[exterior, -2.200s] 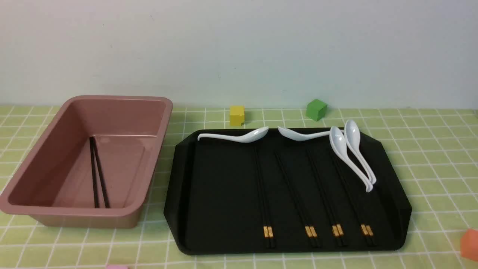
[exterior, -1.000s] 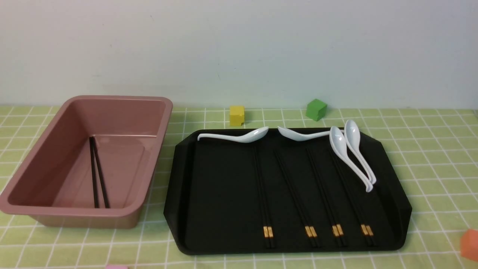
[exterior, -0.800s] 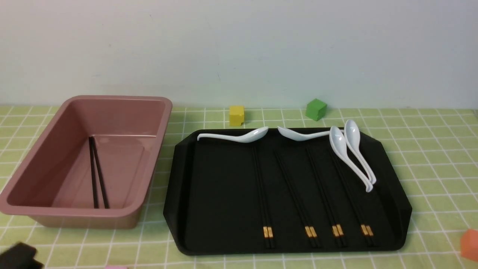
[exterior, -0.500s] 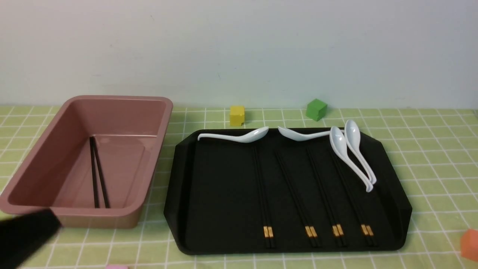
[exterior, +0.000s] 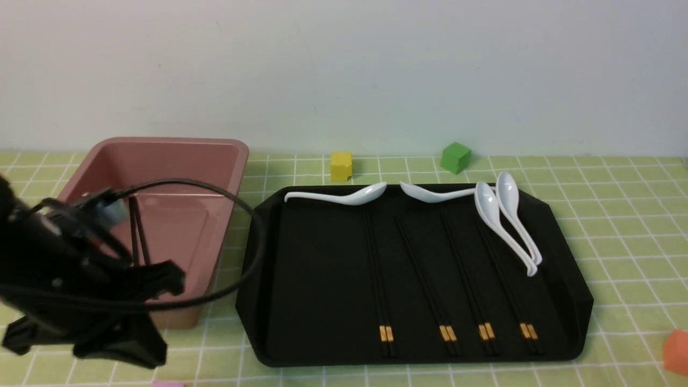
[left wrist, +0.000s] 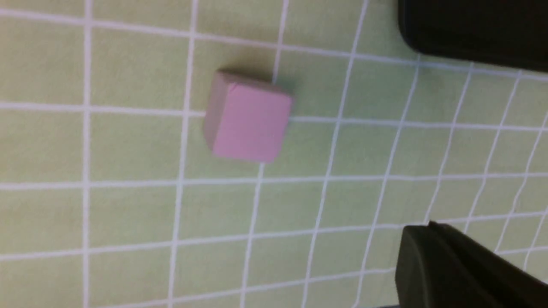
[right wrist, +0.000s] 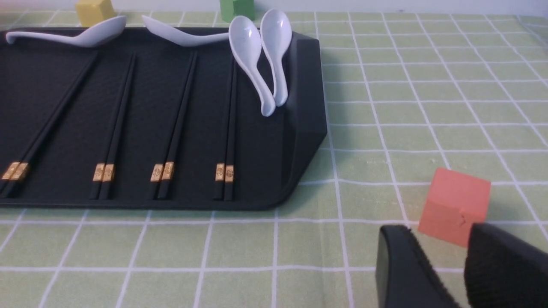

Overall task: On green tablecloth take chopsticks from black tray and put them in box.
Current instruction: 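Reach over to the black tray and grasp a pair of chopsticks with the left gripper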

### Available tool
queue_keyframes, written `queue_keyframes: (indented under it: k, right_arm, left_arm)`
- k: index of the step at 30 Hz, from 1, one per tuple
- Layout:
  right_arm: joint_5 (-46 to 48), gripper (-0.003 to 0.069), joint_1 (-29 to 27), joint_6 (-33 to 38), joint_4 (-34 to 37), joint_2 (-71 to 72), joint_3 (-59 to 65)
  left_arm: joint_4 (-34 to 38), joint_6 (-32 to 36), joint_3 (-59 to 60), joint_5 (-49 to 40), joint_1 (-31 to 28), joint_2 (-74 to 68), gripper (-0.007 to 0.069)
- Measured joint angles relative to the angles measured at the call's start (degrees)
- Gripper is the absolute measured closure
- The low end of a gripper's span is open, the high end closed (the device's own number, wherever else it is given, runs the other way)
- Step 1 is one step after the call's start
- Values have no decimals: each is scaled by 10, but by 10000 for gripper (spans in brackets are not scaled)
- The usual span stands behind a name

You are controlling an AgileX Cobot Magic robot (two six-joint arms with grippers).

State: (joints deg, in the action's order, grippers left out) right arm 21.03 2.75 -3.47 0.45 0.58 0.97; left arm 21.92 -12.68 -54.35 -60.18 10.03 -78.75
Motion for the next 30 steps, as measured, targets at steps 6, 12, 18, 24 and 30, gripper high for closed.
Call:
queue_keyframes:
  k: [6,12,18,24,30]
  right_arm:
    - [0,419,0,0,0,0,0]
    - [0,419,0,0,0,0,0]
    - [0,419,0,0,0,0,0]
    - [0,419,0,0,0,0,0]
    - [0,419,0,0,0,0,0]
  left_arm:
    - [-39,-104,-77,59,121,-93,634]
    - [-175,-271,-204,85,264,-197,497]
    - [-245,-381,-331,82,321,-316,340]
    - [-242,-392,-432,52,321,-414,319]
    - [-251,-393,-474,37,321,-476,326]
